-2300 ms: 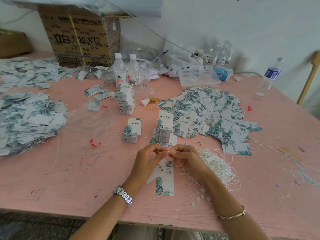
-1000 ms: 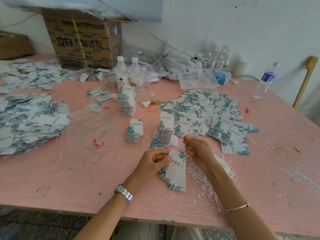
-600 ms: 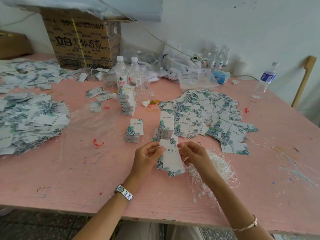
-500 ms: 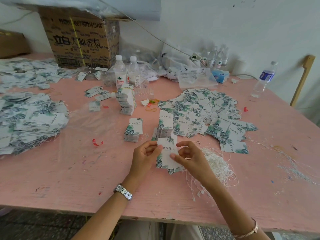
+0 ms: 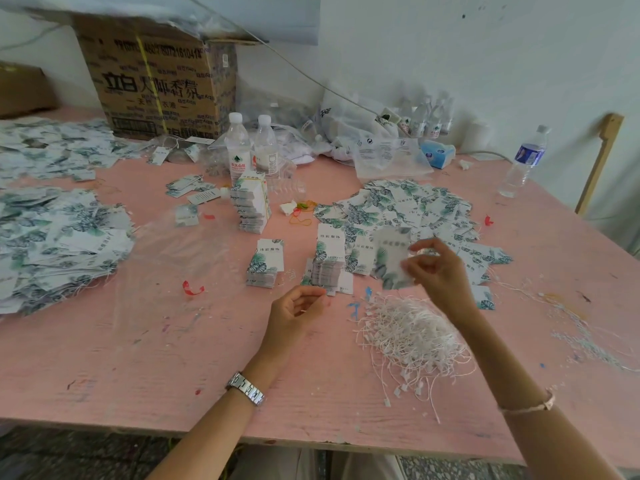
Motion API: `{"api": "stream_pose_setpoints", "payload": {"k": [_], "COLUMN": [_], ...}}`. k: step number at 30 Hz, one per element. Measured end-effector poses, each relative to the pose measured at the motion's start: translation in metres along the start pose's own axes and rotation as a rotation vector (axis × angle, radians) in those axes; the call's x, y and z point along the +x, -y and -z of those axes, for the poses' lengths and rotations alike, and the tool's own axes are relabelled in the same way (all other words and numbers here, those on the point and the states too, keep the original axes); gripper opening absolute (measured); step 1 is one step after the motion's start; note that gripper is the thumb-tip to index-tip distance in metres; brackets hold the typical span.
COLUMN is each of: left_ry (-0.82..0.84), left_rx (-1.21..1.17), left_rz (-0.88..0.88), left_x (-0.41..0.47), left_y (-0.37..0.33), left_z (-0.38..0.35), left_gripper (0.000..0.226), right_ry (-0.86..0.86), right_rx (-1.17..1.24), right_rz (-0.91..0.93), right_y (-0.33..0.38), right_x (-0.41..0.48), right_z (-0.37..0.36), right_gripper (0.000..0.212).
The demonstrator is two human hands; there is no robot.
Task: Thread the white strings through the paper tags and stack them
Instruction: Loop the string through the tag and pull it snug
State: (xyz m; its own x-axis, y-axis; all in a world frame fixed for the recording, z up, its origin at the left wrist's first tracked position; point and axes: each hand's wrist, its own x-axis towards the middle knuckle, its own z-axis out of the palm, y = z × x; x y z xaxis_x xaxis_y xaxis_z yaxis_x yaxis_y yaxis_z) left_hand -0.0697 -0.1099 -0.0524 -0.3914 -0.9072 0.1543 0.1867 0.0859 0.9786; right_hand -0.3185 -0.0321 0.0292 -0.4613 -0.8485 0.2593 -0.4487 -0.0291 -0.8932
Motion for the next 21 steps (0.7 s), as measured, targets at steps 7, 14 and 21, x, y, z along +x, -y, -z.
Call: {"api": "stream_pose_setpoints", "payload": {"k": [7, 14, 21], "left_ry": [0.023, 0.052, 0.059], "left_rx": [0.031, 0.073, 0.102], "left_rz": [-0.001, -0.004, 0.005], "left_x": [0.004, 0.002, -0.001], "left_y": [0.0, 0.001, 0.0], "left_z": [-0.003, -0.003, -0.004], "left_gripper": [0.008, 0.01, 0.009], "right_ry": [-0.352, -0.26, -0.235], "right_rx": [-0.342, -0.857, -1.048], "right_rz": [-0.191, -0.156, -0.109], "right_y": [-0.058, -0.075, -0.052], "right_x": [0.056, 0.059, 0.05], "right_z": [0.046, 0.054, 0.025], "right_gripper": [0.023, 0.018, 0.015]}}
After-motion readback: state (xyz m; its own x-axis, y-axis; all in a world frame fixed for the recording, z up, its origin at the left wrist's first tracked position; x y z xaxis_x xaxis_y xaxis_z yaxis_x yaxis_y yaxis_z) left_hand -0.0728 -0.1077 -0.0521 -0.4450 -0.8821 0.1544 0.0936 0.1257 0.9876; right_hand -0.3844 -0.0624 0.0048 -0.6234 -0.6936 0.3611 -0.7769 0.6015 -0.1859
